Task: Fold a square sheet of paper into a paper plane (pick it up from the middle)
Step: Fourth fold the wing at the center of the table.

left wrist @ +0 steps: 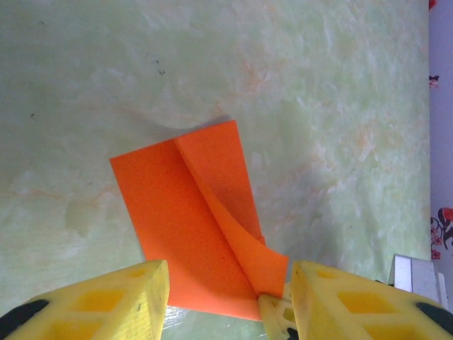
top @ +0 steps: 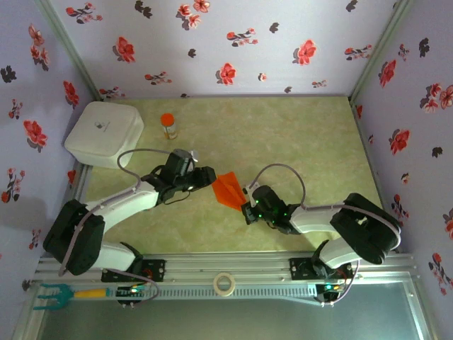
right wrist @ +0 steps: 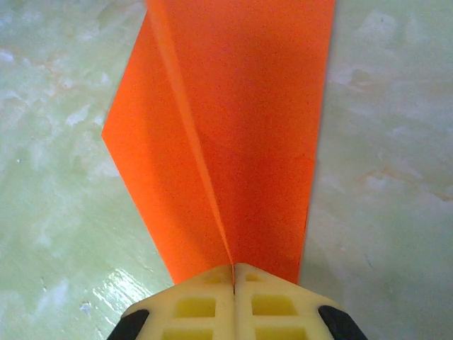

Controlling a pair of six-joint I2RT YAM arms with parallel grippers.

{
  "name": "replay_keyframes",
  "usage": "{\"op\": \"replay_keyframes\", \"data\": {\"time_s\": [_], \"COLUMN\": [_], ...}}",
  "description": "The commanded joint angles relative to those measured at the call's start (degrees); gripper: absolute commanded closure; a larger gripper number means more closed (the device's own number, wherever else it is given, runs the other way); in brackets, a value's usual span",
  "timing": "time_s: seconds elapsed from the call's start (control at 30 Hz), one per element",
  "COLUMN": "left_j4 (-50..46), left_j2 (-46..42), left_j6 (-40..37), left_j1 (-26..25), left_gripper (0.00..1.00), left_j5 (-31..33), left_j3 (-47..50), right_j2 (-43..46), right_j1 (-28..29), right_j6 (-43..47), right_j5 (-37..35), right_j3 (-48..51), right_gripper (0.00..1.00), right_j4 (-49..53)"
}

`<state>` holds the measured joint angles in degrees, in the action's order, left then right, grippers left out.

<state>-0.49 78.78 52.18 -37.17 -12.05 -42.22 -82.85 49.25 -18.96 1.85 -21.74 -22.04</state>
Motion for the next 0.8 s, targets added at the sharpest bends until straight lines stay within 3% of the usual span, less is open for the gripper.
{"op": "replay_keyframes", "data": {"time_s": [0.0, 0.23, 0.37, 0.47, 0.77], "left_j4": [2.1, 4.3, 7.0, 9.2, 14.4], "left_j2": [1.3, 3.5, 5.9, 8.2, 16.8], "left_j6": [0.8, 1.1, 1.6, 2.0, 3.1], "left_j1": [0.4, 0.3, -0.2, -0.9, -3.6], "left_gripper": [0.52, 0.59, 0.77, 0.85, 0.91], "left_j5": [-1.8, -4.0, -5.6, -6.9, -9.0], "left_j3": [0.2, 0.2, 0.0, -0.7, -4.2], "right_j2": [-1.6, -3.6, -5.6, -6.9, -7.1], "right_j1": [-1.1, -4.8, -7.1, -8.3, -11.9], "right_j6": [-2.9, -7.6, -11.5, -13.6, -17.9], "right_j5": [4.0, 12.8, 18.1, 20.9, 26.7], "right_j3": [-1.7, -3.3, -4.0, -4.2, -4.2], "right_gripper": [0.94, 0.93, 0.93, 0.93, 0.93], "right_j4": [1.6, 1.4, -0.1, -1.4, -2.9]}}
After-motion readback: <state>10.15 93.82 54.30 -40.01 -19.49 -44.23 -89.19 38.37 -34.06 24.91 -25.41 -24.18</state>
